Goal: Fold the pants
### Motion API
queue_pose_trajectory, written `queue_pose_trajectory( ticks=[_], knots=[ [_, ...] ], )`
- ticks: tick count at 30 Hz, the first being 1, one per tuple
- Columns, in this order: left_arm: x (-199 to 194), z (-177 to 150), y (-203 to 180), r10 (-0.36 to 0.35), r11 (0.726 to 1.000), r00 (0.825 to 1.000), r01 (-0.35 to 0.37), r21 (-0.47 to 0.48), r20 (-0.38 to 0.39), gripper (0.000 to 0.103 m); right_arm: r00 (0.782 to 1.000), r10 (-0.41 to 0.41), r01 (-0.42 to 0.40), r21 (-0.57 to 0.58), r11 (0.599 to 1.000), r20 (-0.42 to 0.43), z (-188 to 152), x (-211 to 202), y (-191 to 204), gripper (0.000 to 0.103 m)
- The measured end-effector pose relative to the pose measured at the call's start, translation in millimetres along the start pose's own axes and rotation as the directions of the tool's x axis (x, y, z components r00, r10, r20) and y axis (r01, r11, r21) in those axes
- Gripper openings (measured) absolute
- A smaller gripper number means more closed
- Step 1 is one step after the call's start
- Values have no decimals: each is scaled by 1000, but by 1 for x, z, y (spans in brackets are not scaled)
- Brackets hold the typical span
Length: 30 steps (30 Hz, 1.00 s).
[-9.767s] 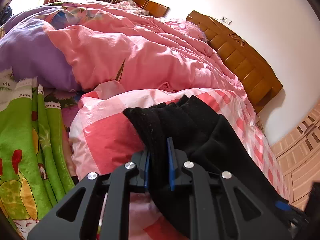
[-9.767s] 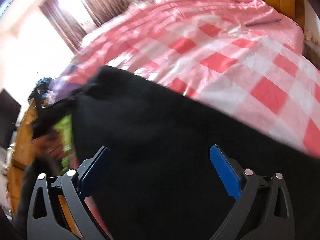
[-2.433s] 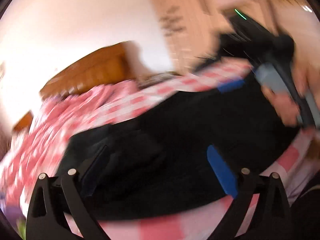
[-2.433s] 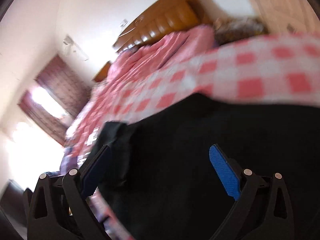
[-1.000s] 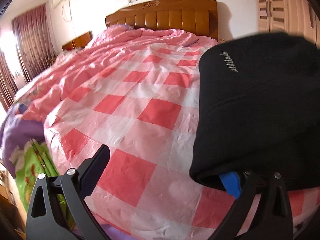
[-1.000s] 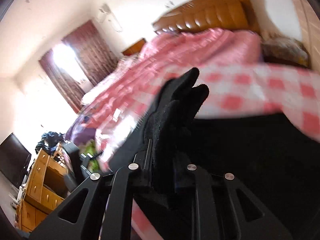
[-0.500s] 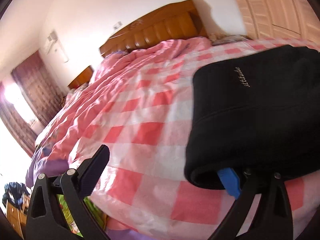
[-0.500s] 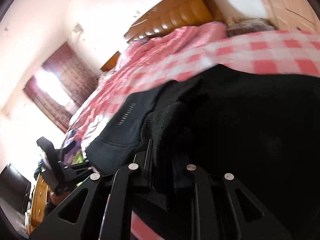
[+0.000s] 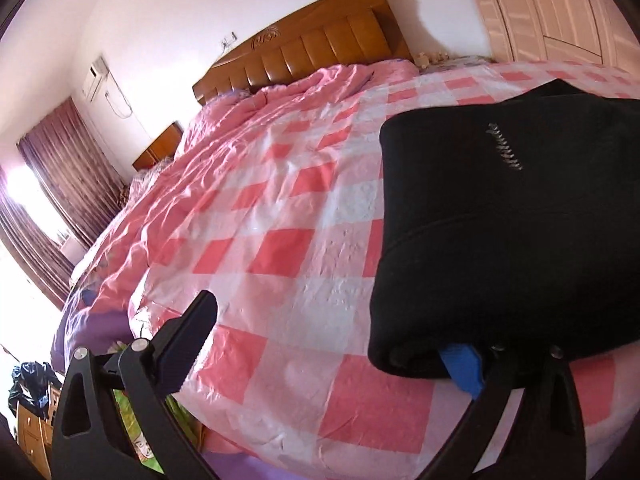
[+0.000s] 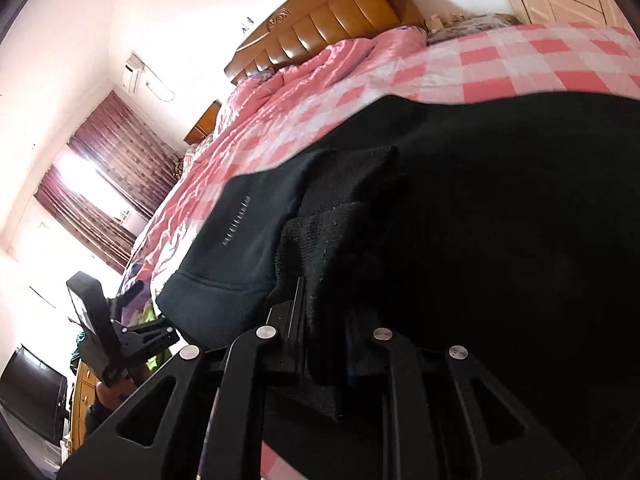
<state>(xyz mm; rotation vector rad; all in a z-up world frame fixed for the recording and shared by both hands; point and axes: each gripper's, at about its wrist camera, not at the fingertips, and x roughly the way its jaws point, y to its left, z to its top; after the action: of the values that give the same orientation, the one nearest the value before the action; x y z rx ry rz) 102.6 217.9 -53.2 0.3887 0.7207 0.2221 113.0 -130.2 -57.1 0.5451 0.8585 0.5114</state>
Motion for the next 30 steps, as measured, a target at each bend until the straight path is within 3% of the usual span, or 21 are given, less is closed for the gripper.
queue_pose_trajectory(
  ticks=[4, 8, 14, 15, 16, 17, 18, 19, 20, 22, 23, 25, 27, 28, 29, 30],
  knots=[
    [4, -1, 13, -83, 993, 996, 81, -82, -22, 102, 999, -11, 11, -11, 1000, 36, -5, -17, 5, 17],
    [-1, -2, 8, -50, 998, 999, 50, -28, -4, 102, 998, -35, 36, -17, 999, 44, -7, -16, 3, 17],
    [3, -7, 12, -113, 993, 993, 112, -45, -18, 101, 998, -58, 58, -21, 998, 10, -7, -13, -3, 21],
    [0, -8, 14, -121, 992, 992, 121, -18, -18, 101, 998, -68, 67, -37, 997, -7, -6, -14, -2, 35],
    [-4, -10, 16, -126, 992, 992, 126, 8, -25, 101, 996, -87, 87, -42, 995, -20, -6, -18, -1, 41],
    [-12, -12, 23, -159, 987, 987, 160, 26, -29, 101, 995, -96, 96, -41, 995, -13, -8, -25, -1, 56],
    [-24, -13, 35, -208, 978, 978, 208, 18, -13, 101, 994, -112, 113, -39, 993, 9, -9, -33, -3, 79],
    [-33, -12, 44, -244, 970, 970, 244, -2, 8, 101, 988, -144, 146, -43, 988, 52, -11, -42, -3, 85],
    [-46, -8, 61, -295, 953, 954, 298, -60, 56, 101, 978, -179, 187, -71, 980, 108, -11, -51, 3, 85],
    [-61, 8, 84, -336, 918, 932, 356, -176, 137, 101, 973, -186, 208, -176, 962, 136, -8, -51, 22, 85],
    [-66, 23, 91, -372, 884, 910, 408, -229, 184, 101, 971, -187, 219, -236, 947, 150, -6, -46, 37, 85],
    [-66, 52, 86, -468, 814, 847, 524, -252, 252, 101, 973, -165, 211, -337, 917, 160, -6, -33, 63, 84],
    [-54, 83, 63, -535, 770, 803, 592, -240, 265, 101, 979, -147, 195, -440, 877, 141, -12, -15, 89, 84],
    [-44, 96, 48, -575, 747, 780, 624, -230, 249, 101, 980, -152, 195, -461, 866, 129, -12, -8, 95, 84],
    [-28, 111, 24, -631, 713, 744, 668, -215, 218, 101, 982, -155, 188, -478, 858, 108, -14, 1, 99, 84],
    [-15, 120, 7, -660, 700, 727, 687, -195, 191, 101, 985, -151, 171, -481, 860, 80, -16, 9, 99, 84]
  ],
)
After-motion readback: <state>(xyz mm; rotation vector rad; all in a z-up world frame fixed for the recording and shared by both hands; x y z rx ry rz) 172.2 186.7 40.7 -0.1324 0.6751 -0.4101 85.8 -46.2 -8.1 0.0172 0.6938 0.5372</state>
